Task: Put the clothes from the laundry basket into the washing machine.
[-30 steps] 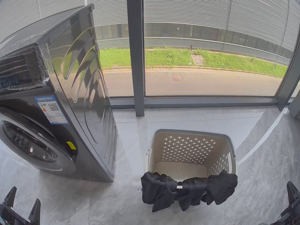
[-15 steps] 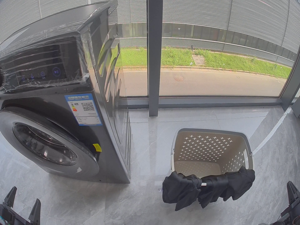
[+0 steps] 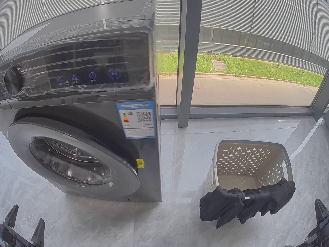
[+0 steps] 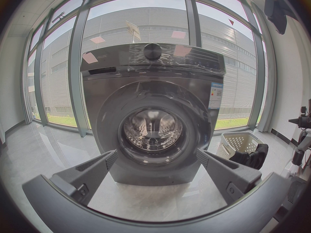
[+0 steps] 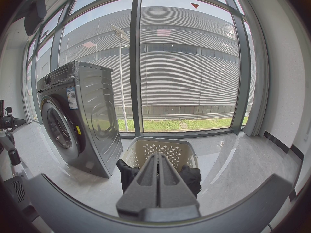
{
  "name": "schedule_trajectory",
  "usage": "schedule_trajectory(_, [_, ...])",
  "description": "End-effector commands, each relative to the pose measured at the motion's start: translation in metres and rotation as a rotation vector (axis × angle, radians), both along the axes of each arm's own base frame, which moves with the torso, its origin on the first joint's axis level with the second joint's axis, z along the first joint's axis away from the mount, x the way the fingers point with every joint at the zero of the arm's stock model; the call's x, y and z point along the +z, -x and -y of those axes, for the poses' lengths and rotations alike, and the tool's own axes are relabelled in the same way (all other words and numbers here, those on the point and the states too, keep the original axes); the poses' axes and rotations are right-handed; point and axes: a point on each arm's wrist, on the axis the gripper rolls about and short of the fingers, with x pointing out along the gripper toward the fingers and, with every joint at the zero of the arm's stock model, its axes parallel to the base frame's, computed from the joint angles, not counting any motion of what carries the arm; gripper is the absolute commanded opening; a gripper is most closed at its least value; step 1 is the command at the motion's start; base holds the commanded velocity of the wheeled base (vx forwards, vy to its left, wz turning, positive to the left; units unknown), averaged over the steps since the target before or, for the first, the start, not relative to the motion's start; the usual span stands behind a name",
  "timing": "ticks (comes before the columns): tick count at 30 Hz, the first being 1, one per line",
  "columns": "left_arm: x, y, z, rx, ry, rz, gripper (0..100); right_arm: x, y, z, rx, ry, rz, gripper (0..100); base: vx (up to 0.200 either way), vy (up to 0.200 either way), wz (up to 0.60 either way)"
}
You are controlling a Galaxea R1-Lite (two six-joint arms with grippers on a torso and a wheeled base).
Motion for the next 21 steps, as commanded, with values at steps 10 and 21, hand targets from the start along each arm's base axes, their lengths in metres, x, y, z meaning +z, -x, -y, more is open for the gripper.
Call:
schedule_trajectory(10, [-0.0049, 0.0002, 0.0, 0.001, 0.0, 0.002, 100, -0.0052, 0.0001, 0.0, 0.0, 0.0, 0.001, 0, 0.0, 0.2, 0.0])
schedule_trajectory(21, [-0.0049, 0.0002, 0.0, 0.001, 0.001, 0.002, 100, -0.0053, 0.0001, 0.0, 0.0, 0.0, -0.001, 0, 0.0, 0.2, 0.0])
